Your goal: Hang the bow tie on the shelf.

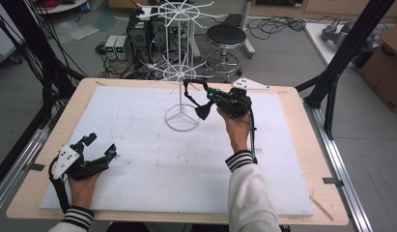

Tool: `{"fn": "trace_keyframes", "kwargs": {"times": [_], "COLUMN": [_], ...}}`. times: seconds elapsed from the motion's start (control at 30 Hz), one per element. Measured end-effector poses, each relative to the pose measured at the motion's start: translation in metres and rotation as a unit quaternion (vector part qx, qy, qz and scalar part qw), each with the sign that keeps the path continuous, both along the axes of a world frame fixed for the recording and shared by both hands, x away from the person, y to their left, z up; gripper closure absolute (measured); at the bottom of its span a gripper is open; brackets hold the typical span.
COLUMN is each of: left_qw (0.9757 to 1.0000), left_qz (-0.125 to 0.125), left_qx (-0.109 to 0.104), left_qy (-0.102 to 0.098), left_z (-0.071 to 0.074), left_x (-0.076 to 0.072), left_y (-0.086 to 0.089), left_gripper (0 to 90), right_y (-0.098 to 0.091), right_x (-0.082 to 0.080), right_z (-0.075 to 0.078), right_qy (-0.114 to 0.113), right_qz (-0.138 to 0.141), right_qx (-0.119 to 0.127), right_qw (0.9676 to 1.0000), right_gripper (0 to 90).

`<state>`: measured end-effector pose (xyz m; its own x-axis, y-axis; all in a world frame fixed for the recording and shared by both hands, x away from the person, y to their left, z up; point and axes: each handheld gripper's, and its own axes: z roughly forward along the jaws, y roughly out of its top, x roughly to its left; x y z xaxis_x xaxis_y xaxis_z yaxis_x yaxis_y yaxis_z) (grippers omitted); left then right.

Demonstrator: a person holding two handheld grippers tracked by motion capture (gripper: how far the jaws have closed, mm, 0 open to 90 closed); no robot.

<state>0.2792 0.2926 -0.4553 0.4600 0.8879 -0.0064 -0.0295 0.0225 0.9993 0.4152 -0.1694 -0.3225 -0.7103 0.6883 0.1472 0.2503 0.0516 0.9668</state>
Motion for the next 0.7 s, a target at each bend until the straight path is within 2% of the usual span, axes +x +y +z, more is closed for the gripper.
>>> {"fn": "trace_keyframes", "kwargs": {"times": [0.23, 0.57, 0.7], "left_qw": [1.0000, 1.0000, 1.0000], "left_qz": [0.000, -0.001, 0.000], "left_qx": [0.000, 0.000, -0.001], "left_qy": [0.000, -0.001, -0.002], "left_z": [0.000, 0.000, 0.000], "left_x": [0.000, 0.000, 0.000], "left_y": [0.000, 0.000, 0.000], "left_gripper": [15.9, 15.9, 15.9], "right_y": [0.006, 0.012, 0.011], "right_x": [0.007, 0.011, 0.009], "right_z": [-0.008, -0.015, -0.018], "right_qy": [0.012, 0.032, 0.033], "right_qz": [-0.003, -0.002, -0.013], "right_qx": [-0.011, -0.053, -0.066], "right_qw": [0.9999, 0.9981, 0.9972], "right_gripper": [88.7, 88.3, 84.1]}}
